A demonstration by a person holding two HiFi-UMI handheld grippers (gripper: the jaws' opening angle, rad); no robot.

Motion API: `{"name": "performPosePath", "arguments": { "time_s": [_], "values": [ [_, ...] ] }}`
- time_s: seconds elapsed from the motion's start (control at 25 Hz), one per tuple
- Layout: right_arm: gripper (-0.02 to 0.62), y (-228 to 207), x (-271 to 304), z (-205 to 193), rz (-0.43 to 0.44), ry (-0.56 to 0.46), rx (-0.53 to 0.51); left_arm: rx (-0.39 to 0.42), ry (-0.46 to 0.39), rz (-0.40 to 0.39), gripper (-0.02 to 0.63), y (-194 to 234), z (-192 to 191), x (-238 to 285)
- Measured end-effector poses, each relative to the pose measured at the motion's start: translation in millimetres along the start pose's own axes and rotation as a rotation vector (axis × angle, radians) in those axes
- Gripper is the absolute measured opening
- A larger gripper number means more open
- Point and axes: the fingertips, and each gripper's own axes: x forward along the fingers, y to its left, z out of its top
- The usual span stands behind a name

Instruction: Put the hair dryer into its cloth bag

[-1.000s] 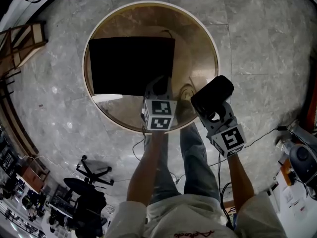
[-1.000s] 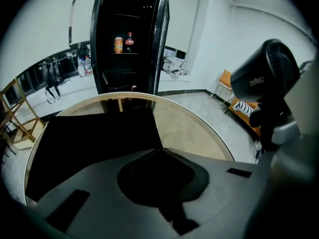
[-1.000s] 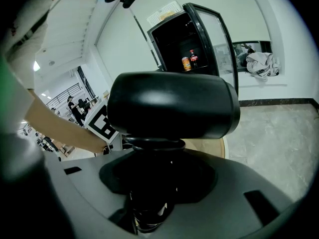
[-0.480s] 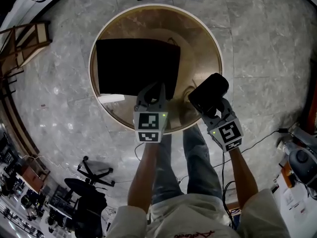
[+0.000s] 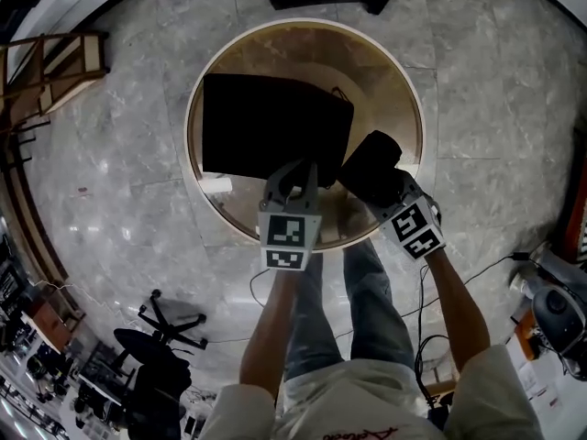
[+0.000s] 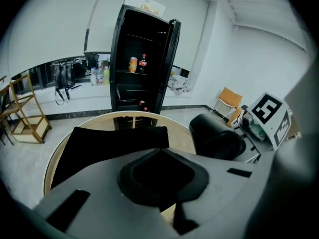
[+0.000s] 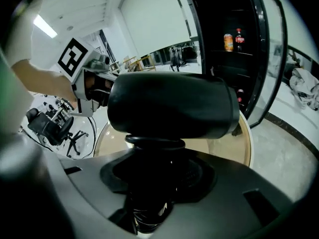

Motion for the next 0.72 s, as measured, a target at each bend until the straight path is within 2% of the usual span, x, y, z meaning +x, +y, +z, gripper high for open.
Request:
{"name": "performPosePath", "arguments": {
  "time_s": [0.2, 0.72],
  "values": [
    [0.196, -4, 25, -3, 0.079, 0.17, -0.116, 0.001, -0.017, -0.028, 0.032, -3, 6, -2],
    [0.196, -12, 63, 6, 0.184, 0.494, -0.434, -0.02, -0.063, -0.092, 0.032, -5, 17, -14]
  ]
}}
